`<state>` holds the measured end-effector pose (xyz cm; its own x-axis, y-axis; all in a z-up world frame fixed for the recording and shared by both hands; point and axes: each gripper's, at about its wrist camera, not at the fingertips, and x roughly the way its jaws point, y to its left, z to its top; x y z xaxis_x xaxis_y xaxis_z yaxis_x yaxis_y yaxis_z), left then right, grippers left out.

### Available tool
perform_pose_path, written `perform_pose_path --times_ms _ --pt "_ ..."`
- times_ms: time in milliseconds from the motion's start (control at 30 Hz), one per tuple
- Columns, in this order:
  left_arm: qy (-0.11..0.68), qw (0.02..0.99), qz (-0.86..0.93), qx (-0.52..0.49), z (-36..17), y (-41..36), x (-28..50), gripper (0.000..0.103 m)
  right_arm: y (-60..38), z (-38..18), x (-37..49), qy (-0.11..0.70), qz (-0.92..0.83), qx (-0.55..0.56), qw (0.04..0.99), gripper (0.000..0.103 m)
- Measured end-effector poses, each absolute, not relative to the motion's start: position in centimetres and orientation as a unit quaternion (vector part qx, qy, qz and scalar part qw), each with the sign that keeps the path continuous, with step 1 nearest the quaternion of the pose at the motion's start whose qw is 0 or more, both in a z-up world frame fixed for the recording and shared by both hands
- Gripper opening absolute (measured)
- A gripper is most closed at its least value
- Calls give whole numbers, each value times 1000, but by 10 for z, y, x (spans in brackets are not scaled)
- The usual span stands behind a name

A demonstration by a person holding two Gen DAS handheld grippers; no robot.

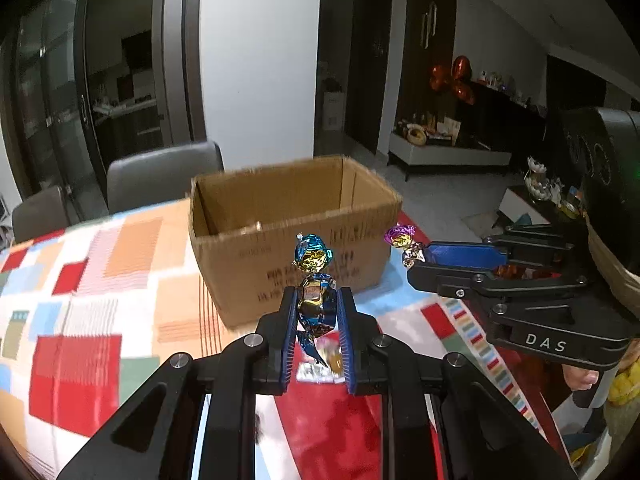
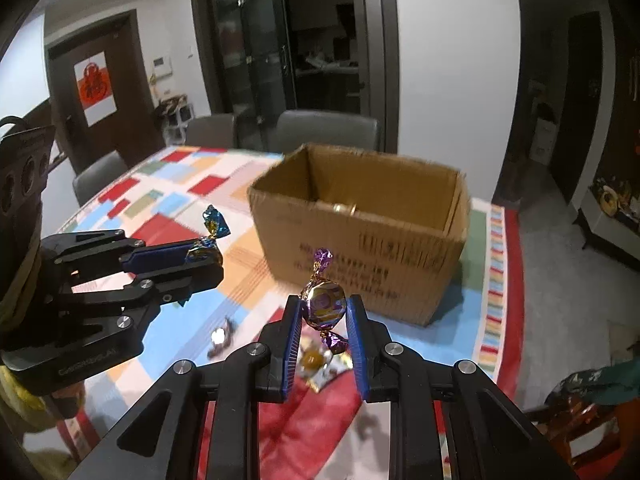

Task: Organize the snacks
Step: 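Carry both candies over the box and open both grippers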

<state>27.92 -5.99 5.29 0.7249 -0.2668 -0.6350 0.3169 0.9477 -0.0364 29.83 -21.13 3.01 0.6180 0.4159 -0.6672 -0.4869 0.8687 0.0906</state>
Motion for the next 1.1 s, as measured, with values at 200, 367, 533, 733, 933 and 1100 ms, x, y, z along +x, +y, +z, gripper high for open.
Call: perform_pose_path --times_ms 200,367,533,733,933,1100 --pt "312 937 -152 42 76 -57 297 20 -211 46 316 340 238 -34 909 24" --pt "315 936 -149 47 83 -57 320 20 -210 50 335 338 224 -24 914 24" --pt "317 936 -147 51 81 -56 342 20 -211 52 354 335 213 -22 918 24" --pt "325 933 -148 36 76 -53 375 20 -207 52 376 324 205 -23 923 24" --pt "335 931 -140 27 70 -49 398 20 -197 49 397 326 192 -34 925 24" --pt "350 929 -122 19 65 -45 414 29 -194 45 411 330 171 -31 928 26"
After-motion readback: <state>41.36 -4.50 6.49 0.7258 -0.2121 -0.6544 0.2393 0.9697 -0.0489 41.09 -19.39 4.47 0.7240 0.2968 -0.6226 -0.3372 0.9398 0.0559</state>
